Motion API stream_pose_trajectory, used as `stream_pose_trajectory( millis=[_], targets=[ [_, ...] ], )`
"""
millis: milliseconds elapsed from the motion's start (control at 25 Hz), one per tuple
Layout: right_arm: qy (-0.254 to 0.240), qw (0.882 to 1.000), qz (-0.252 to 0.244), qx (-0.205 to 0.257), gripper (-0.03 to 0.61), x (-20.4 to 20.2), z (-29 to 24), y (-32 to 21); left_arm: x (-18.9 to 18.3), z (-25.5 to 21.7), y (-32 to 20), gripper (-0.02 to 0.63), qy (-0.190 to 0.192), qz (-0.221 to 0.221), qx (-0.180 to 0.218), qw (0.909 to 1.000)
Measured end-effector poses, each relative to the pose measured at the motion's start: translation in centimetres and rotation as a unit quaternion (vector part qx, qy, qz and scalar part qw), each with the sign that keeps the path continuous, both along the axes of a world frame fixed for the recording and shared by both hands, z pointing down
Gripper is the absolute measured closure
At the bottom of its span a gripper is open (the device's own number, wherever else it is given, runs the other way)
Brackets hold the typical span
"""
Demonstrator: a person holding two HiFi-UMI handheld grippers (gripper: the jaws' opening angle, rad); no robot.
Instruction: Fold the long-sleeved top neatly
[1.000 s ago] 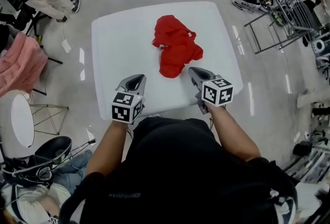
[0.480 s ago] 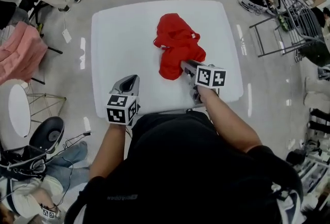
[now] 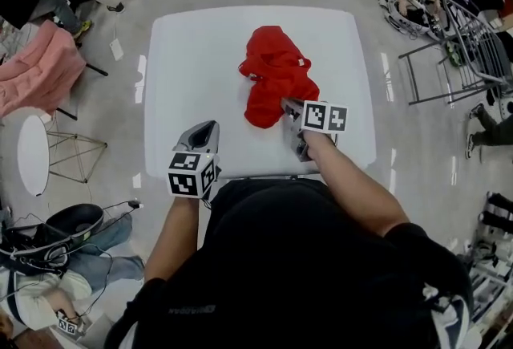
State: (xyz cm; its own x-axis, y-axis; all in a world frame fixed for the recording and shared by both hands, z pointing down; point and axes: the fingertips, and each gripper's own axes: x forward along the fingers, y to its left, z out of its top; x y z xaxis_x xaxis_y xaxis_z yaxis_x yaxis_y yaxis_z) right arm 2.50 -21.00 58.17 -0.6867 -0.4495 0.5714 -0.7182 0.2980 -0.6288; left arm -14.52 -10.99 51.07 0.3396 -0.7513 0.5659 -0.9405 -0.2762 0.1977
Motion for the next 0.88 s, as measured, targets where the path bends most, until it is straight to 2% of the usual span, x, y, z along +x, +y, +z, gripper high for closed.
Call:
stream_pose_trajectory(
  millis=[80, 200, 320, 440, 520, 640, 760, 880],
  targets=[
    [0.005, 1.0, -0.013, 0.022, 0.554, 0.9, -0.8, 0.4, 0.3, 0.3, 0.2, 0.607, -0.004, 0.0, -0.002, 1.0],
    [0.042, 0.994, -0.041, 0.087, 0.554, 3.3, -3.0, 1.0, 1.0, 0.2, 0.0, 0.607, -0.012, 0.005, 0.0, 0.9999],
    [0.097, 0.981, -0.066, 0.155, 0.555, 5.6, -5.5, 1.5, 0.9, -0.4, -1.0, 0.607, -0.02, 0.016, 0.008, 0.9996],
    [0.146, 0.968, -0.074, 0.191, 0.556, 8.0, -7.3, 1.8, 0.7, -0.9, -2.4, 0.607, -0.03, 0.035, 0.022, 0.9987],
    [0.167, 0.964, -0.063, 0.196, 0.556, 9.9, -7.6, 2.1, 0.7, -1.1, -3.2, 0.607, -0.038, 0.045, 0.031, 0.9978],
    [0.188, 0.965, -0.03, 0.183, 0.557, 14.0, -7.4, 2.6, 1.6, -1.4, -4.3, 0.607, -0.044, 0.056, 0.039, 0.9967],
    [0.209, 0.966, -0.007, 0.152, 0.557, 18.1, -6.0, 3.6, 3.2, -1.7, -5.5, 0.607, -0.058, 0.079, 0.043, 0.9942],
    [0.229, 0.967, -0.005, 0.108, 0.557, 21.2, -3.1, 5.0, 5.6, -2.4, -7.8, 0.607, -0.089, 0.119, 0.053, 0.9875]
  ],
)
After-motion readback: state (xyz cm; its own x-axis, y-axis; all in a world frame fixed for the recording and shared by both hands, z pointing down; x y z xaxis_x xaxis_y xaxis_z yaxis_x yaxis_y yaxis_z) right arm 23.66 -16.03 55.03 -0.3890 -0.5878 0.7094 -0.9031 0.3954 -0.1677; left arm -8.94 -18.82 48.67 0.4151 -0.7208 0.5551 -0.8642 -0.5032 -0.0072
